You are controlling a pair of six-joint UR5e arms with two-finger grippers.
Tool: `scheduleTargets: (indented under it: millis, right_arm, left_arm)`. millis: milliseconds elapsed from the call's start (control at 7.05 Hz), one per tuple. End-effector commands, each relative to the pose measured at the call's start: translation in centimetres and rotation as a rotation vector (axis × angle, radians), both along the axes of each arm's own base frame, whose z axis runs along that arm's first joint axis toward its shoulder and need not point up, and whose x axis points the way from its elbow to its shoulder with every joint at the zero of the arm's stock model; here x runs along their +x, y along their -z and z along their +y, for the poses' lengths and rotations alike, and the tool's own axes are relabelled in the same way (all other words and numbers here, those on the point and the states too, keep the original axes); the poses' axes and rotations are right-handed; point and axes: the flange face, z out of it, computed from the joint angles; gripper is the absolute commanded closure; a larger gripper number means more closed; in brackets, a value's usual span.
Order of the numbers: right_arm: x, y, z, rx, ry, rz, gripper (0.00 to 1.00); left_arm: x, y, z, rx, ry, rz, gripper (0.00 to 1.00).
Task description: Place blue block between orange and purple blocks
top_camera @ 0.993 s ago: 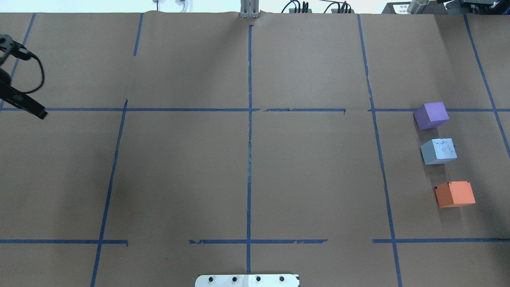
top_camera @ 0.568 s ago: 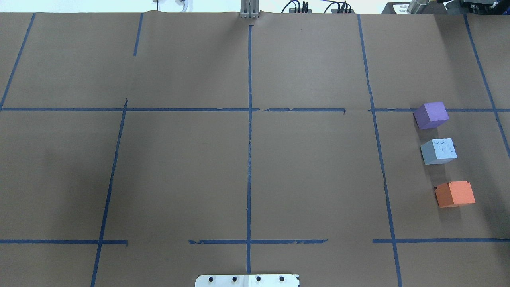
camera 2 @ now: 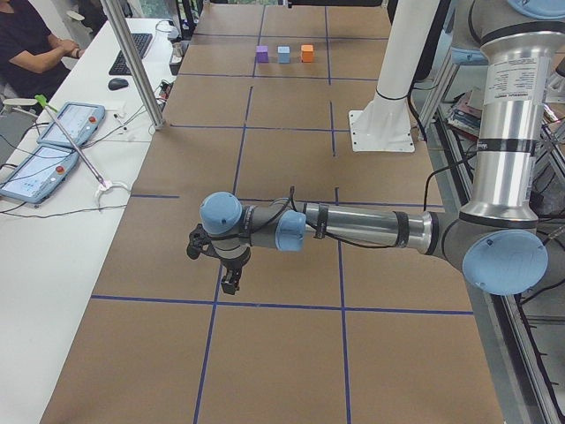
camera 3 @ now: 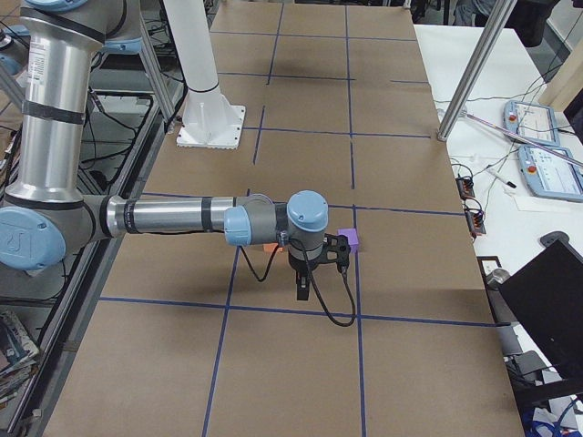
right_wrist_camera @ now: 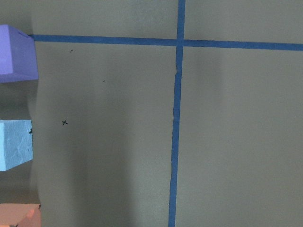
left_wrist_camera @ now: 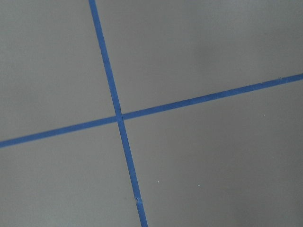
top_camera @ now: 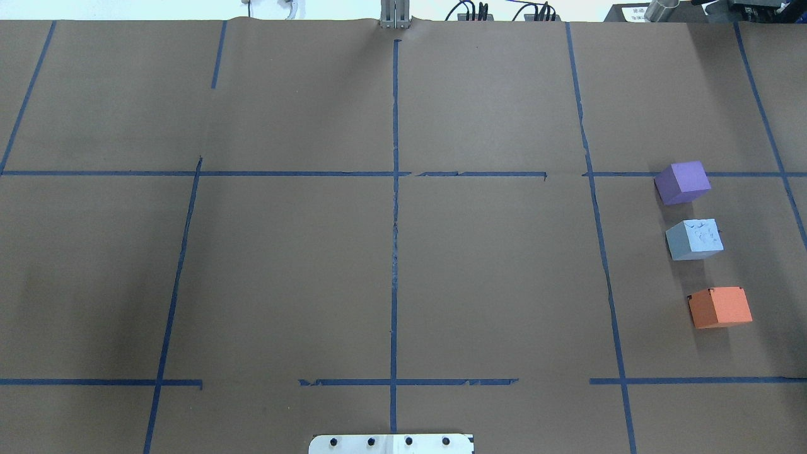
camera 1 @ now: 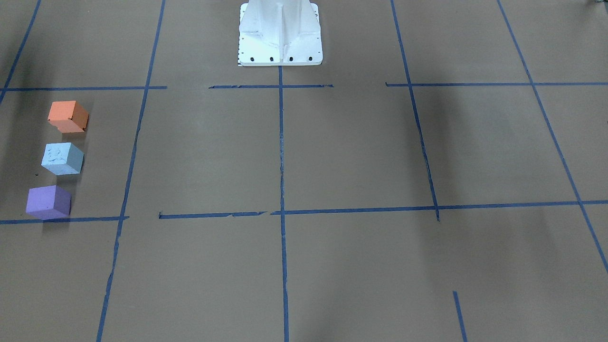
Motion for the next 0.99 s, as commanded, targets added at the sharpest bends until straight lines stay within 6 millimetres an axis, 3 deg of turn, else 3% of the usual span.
scheduleTargets:
  millis: [0, 426, 568, 851]
  right_arm:
    - [0.3, 0.2, 0.1, 0.01, 0.011, 0.002, 0.0]
    - [0.0, 0.3, 0.1, 0.008, 0.084, -0.006, 0.0]
    - [0.0, 2.1, -1.7, 0.017, 0.112, -0.007, 0.0]
    - [0.0, 3.0, -3.0, 0.038, 0.13, 0.006, 0.0]
  left_arm:
    - [-0.4, -1.3, 0.3, -0.013, -0.01, -0.052, 0.0]
    - [-0.3, -0.5, 0.1, -0.11, -0.018, -0.04, 0.0]
    - [-0.5, -1.0, 0.8, -0.087, -0.018, -0.04, 0.0]
    - [-0.6, -1.6, 2.0, -0.056, -0.015, -0.036, 0.0]
